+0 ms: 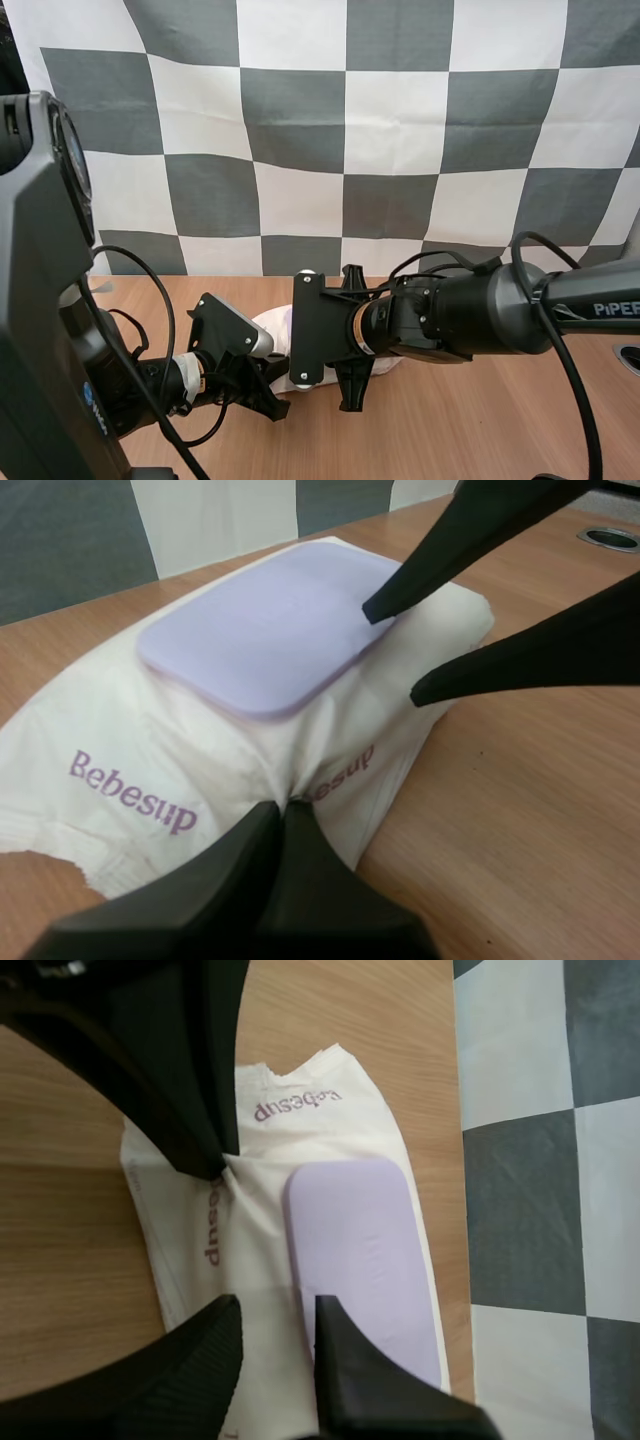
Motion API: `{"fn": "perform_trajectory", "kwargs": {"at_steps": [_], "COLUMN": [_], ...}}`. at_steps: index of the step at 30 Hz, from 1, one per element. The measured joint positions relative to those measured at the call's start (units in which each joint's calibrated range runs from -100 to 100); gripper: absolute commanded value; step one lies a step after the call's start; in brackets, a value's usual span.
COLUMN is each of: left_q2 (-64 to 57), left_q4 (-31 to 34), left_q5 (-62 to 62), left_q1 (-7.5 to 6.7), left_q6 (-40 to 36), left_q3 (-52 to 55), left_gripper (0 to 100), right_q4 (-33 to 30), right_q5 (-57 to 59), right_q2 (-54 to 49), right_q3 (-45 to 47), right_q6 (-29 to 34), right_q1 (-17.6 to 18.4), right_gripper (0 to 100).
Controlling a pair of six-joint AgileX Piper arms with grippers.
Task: Open the wet wipes lid
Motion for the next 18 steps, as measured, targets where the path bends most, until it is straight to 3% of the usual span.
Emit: {"fn": "perform_trajectory", "kwargs": {"at_steps": [11,18], "left_q2": [0.00,0.00], "left_q4": [0.12,0.12], "left_q5": [0.00,0.17], "left_q1": [0.00,0.00], "left_q6": [0.00,0.00], "left_q3": [0.00,0.00], "left_gripper": [0,0], "right_q4": [-0.62,0.63], "right_q5": [3.44,-0.90], "right_q2": [5.23,5.35], "right_q3": [-3.95,-3.99], "right_q6": [0.32,0.32], "right_q1": [-1.50,-2.10], "right_gripper": [41,37]}}
